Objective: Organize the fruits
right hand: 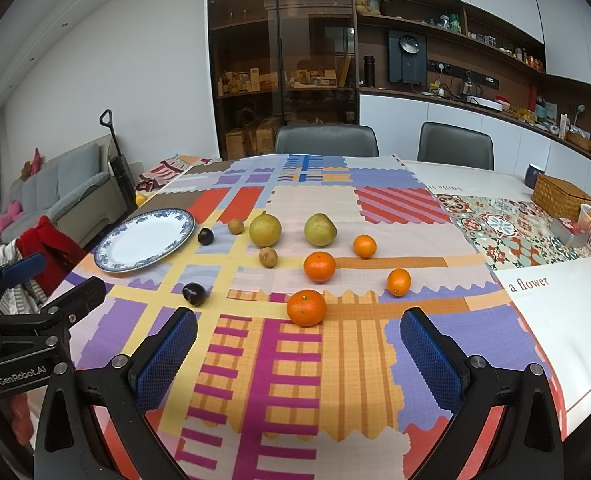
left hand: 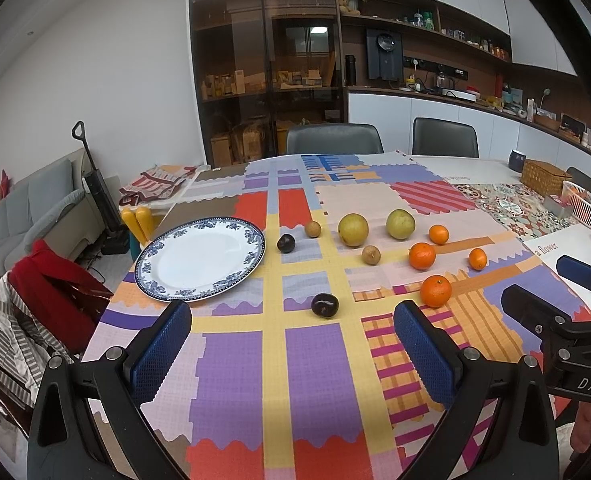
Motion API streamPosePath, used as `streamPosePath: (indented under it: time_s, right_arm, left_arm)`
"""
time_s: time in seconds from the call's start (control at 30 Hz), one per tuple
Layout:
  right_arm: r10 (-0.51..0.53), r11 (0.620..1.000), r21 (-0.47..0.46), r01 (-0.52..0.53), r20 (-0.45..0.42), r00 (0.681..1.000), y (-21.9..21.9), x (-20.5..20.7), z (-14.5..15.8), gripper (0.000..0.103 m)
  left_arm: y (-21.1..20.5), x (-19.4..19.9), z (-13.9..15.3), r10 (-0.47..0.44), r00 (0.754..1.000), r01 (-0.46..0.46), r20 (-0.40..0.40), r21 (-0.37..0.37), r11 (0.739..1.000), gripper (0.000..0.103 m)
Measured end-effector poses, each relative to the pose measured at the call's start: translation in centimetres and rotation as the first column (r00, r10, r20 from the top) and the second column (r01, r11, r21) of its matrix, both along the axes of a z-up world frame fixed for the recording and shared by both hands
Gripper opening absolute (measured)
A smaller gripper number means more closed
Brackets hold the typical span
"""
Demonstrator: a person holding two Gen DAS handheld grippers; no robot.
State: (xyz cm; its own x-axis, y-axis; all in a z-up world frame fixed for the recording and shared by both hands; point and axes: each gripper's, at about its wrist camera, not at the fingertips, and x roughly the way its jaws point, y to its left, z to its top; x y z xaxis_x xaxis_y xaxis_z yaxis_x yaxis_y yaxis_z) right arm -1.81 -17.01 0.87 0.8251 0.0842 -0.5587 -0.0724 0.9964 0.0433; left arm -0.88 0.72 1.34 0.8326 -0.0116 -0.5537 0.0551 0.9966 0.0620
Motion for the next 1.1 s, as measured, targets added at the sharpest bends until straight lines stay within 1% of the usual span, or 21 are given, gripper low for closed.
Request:
streamPosePath:
  time_s: [0.43,0.7,0.93,1.0,1.1]
  right_arm:
    - [0.007,1.0,-0.002,-0.007,-0.015,1.0,1.0,0.5,-0.4,0.103]
    - [0.017,1.0,0.006,-0.017,-0.052,0.999,0.4,1.6,-1.5,0.103]
    - [0.028,1.0,0.004,-0.027,-0.099,0.995,0.5,3.3,-3.0,0.102]
    - [0.029,1.0,0.0,-0.029,-0.111,0.993,0.6,3.8,-3.4,0.101]
    - [0.032,0.999,-0.01,-0.034,-0.121,0.992,0.7,4.7,-3.9,0.099]
  left_arm:
    - [-0.1,0.3,0.0,-0.001,1.0,0.001,-0.011,-0.001,1.0,0.103]
    - [-0.2,1.5,-1.6,-0.008,0.999,0.008,-0.039,0.004,1.0,0.103]
    - [-0.4,3.2,-3.3,-0.026,0.997,0.027,-0.072,0.014,1.0,0.103]
    - [-0.5,3.7,-3.6,-0.035,0.997,0.037,-0.075,0.017,0.999,0.1]
    - [-0.8,4.6,-4.3,-0.044,0.995,0.047,-0.087,0.034,0.998,0.099]
